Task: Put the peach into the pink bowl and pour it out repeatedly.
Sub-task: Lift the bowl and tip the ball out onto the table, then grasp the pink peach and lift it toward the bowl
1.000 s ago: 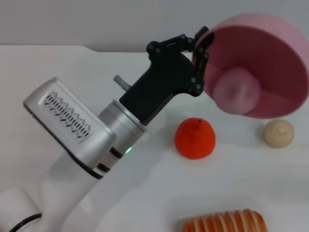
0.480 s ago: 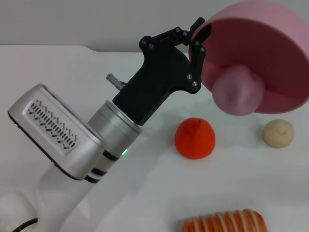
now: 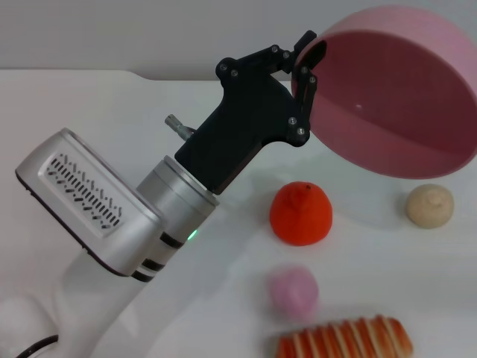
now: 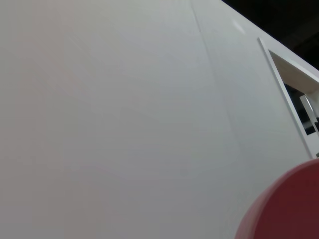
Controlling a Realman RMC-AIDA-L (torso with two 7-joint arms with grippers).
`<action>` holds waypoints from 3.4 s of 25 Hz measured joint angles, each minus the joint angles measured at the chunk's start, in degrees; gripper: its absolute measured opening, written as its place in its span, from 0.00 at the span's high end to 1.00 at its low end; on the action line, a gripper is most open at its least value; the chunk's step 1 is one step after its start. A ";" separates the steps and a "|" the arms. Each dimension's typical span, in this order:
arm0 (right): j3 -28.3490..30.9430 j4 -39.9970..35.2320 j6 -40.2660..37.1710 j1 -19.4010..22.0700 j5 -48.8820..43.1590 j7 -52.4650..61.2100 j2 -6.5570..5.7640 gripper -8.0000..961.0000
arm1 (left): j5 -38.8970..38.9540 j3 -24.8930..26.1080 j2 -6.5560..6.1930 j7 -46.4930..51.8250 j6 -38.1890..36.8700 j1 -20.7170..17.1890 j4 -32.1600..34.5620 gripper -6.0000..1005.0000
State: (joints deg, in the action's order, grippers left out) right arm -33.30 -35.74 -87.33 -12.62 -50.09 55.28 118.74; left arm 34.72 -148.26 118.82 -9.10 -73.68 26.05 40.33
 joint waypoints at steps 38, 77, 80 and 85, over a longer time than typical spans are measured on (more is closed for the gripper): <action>-0.47 3.16 -1.82 -2.55 -10.45 -0.01 -0.26 0.48 | -29.22 33.71 -0.84 34.13 83.58 21.89 9.02 0.93; -5.97 -47.61 -22.90 -9.58 -42.72 50.00 -0.83 0.48 | 11.99 90.46 -8.35 -34.96 132.41 22.36 -2.07 0.93; -6.05 -47.74 -21.29 -11.65 -49.26 53.33 -0.68 0.48 | 11.93 90.87 -8.36 -34.92 132.43 21.40 -1.81 0.93; -6.75 -46.87 -13.67 -13.70 -60.77 58.85 -0.55 0.48 | 11.87 90.88 -8.35 -34.90 132.31 21.27 -1.90 0.93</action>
State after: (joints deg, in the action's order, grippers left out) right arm -40.06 -82.61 -101.00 -26.32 -110.85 114.13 118.19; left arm 46.59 -57.39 110.47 -43.99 58.63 47.32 38.42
